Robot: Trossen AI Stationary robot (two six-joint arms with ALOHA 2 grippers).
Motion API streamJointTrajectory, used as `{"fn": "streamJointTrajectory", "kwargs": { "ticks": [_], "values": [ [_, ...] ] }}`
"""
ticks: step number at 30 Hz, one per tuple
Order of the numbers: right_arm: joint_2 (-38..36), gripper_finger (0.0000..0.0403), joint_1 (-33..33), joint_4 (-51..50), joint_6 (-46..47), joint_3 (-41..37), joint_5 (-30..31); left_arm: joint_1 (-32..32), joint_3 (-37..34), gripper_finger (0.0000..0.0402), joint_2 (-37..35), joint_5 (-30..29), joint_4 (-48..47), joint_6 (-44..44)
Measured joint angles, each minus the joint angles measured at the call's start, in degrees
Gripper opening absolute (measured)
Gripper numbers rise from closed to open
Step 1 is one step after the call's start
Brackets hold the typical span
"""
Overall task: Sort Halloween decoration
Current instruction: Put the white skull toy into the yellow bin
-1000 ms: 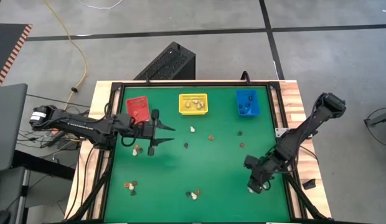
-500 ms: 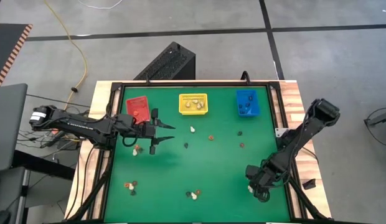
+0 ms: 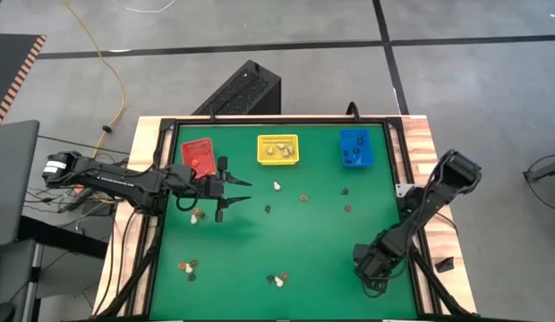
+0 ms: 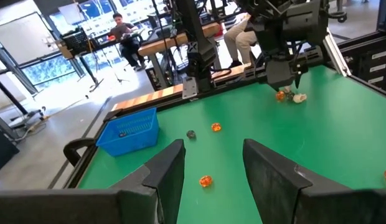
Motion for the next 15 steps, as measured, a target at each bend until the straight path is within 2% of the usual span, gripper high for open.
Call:
{"fn": "streamJointTrajectory", "kwargs": {
  "ticks": [5,8,15],
  "values": [
    [2.39,0.0253,-0.25,-0.31,0.17,0.04,-0.69,0.0,0.0,0.0153,0.0,0.0,0.02,0.15],
    [2.55,0.0235,-0.21,-0.34,0.15,-0.07,-0.67,0.0,0.0,0.0153,0.0,0.0,0.01,0.22],
    [-0.14,0.0132,-0.79,-0.93,2.07,-0.32,-0.65,0.0,0.0,0.0153,0.0,-0.01,0.04,0.26]
  ]
}}
